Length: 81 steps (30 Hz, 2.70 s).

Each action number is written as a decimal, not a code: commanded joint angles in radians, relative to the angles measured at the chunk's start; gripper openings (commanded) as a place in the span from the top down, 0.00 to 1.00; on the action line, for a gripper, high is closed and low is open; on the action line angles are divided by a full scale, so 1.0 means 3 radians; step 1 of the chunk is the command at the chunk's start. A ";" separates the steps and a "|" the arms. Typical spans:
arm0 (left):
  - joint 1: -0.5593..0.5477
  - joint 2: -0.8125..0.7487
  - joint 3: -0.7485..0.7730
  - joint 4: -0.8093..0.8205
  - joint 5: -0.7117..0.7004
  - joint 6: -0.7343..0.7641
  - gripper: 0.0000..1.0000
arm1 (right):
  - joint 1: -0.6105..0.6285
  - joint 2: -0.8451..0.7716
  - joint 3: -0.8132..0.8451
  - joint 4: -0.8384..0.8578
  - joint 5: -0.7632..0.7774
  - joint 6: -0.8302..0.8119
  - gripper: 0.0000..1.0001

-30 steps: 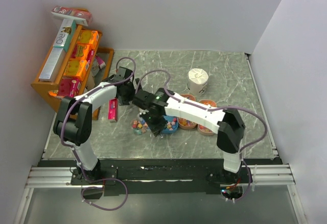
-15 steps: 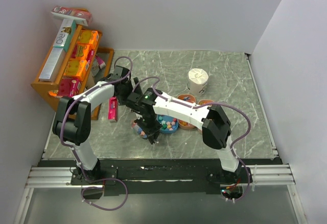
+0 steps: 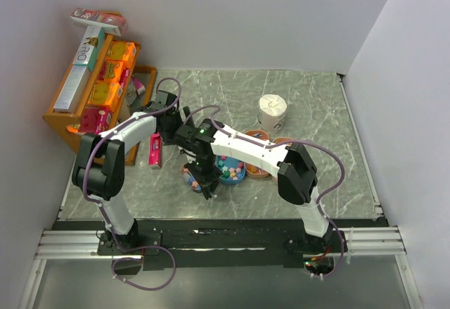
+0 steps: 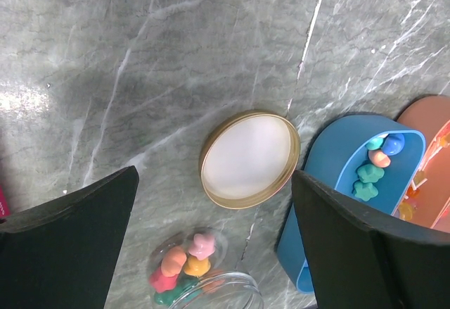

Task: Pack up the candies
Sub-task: Place the fake candies in the packing bottle.

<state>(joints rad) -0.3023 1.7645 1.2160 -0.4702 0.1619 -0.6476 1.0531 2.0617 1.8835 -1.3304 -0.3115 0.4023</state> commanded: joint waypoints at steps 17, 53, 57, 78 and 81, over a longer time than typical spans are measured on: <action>0.0031 0.0019 0.0104 0.0033 0.0105 -0.0020 0.04 | -0.0258 -0.0046 -0.0131 -0.0679 -0.0608 -0.0170 1.00; 0.0031 -0.0053 0.0078 0.0069 0.0063 -0.0035 0.04 | -0.0493 -0.0363 -0.0362 -0.0786 -0.1283 -0.0134 1.00; 0.0031 -0.0063 0.0078 0.0069 0.0069 -0.0040 0.03 | -0.0509 -0.0419 -0.0520 -0.0659 -0.1431 -0.0104 1.00; 0.0031 -0.0104 0.0078 0.0059 0.0023 -0.0035 0.03 | -0.0677 -0.0480 -0.0633 -0.0030 -0.1989 0.0218 1.00; 0.0031 -0.0109 0.0073 0.0069 0.0028 -0.0035 0.03 | -0.0708 -0.0455 -0.0705 0.0128 -0.2035 0.0295 1.00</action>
<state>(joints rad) -0.2958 1.7657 1.2160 -0.4690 0.1776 -0.6483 0.8608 1.9598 1.6627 -1.3312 -0.8680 0.4515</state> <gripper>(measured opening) 0.967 0.152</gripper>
